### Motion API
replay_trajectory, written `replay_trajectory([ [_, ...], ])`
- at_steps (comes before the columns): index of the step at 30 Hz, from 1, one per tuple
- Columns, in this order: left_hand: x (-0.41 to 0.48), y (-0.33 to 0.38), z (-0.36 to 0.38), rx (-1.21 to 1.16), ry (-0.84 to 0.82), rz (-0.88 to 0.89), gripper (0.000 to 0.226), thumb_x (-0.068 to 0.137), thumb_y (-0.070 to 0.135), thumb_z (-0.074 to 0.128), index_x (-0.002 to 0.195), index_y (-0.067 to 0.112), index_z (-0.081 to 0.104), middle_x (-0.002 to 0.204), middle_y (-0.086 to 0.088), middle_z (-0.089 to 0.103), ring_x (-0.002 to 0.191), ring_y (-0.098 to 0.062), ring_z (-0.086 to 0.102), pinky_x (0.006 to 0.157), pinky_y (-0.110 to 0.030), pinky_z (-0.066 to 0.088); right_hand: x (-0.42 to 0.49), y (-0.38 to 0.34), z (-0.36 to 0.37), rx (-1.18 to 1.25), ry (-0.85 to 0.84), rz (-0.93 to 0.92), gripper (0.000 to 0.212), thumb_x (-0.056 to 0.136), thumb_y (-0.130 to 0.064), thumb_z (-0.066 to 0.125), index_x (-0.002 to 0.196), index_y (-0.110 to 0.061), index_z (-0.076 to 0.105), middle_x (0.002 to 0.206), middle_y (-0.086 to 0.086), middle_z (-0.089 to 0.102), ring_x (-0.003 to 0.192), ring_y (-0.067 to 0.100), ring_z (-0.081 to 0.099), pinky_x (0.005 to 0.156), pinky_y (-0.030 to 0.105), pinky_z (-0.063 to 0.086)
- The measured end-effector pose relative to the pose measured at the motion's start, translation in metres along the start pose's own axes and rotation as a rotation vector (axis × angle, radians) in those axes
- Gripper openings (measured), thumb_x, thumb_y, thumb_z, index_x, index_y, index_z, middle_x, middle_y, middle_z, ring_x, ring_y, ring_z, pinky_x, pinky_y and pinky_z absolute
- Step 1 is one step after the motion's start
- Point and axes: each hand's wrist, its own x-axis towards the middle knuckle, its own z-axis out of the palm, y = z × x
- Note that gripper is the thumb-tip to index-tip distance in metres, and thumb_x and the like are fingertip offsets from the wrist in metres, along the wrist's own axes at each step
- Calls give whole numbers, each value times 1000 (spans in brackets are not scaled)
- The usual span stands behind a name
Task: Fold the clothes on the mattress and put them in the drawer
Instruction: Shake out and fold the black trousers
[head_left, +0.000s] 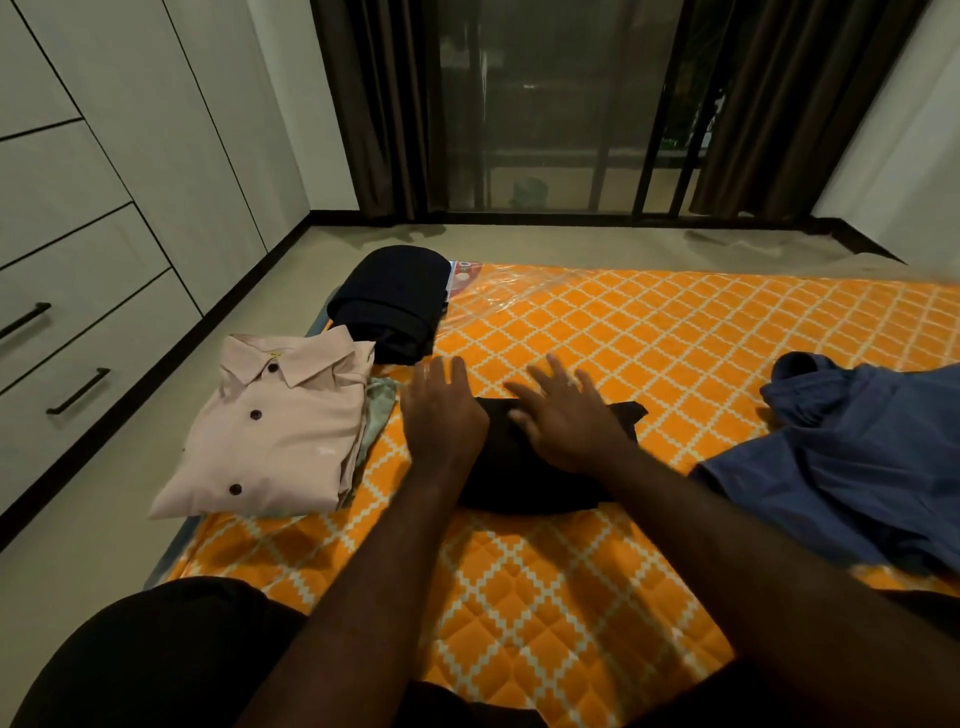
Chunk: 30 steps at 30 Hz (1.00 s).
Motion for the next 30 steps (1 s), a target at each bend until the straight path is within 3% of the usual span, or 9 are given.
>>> replay_trajectory([
  [2,-4,10,8,17,-109,88,50,100,30,38,147,16,46,156,-12,41,146,-35,32,113,-52,32,1,-3,22,-9,-164,4,56,108,-54,21,161,-38,18,169,5,23,158,30,8,124,58,11],
  [5,-18,8,31,17,-348,33,53,106,50,30,154,28,35,167,-2,22,155,-32,8,122,-54,13,8,4,33,-11,-283,41,58,107,-58,17,162,-40,13,166,3,30,153,30,26,121,54,20],
  [9,-15,-2,41,-10,-414,31,53,107,52,26,154,30,35,165,1,25,155,-33,9,120,-53,18,28,12,31,-14,-389,98,69,98,-73,17,160,-45,12,157,6,44,139,33,47,112,55,33],
  [14,-11,-7,46,-38,-359,64,51,106,49,32,150,26,43,160,1,37,152,-33,19,113,-50,31,39,11,20,-3,-406,150,76,95,-78,29,157,-35,30,145,11,54,128,34,55,106,50,39],
  [17,-7,-10,47,-135,-326,97,50,105,45,40,150,22,45,161,-3,36,152,-30,21,115,-49,30,38,14,9,76,-469,220,78,89,-81,42,140,-23,50,129,12,62,109,31,61,96,44,50],
  [19,-6,-12,44,-185,-238,120,50,102,41,50,146,17,50,156,-11,42,148,-31,31,115,-50,32,34,18,6,164,-525,277,85,83,-85,49,136,-19,51,128,12,62,104,29,61,94,42,52],
  [22,-7,-14,39,-115,-27,128,43,97,40,59,130,12,60,135,-13,58,126,-33,53,99,-48,45,27,26,13,330,-583,344,87,80,-84,57,128,-12,59,125,9,65,100,24,62,90,37,51],
  [25,-10,-13,32,-104,47,-19,36,95,38,61,122,13,62,122,-11,60,110,-32,58,86,-45,48,21,27,25,570,-618,404,72,82,-76,64,110,-10,74,112,8,72,96,22,67,85,34,52],
  [30,-14,-13,10,-319,-191,-592,65,95,53,59,143,11,43,145,-19,44,131,-40,45,100,-52,46,9,20,37,783,-399,513,59,95,-63,58,103,-7,74,100,10,71,93,26,67,78,33,50],
])
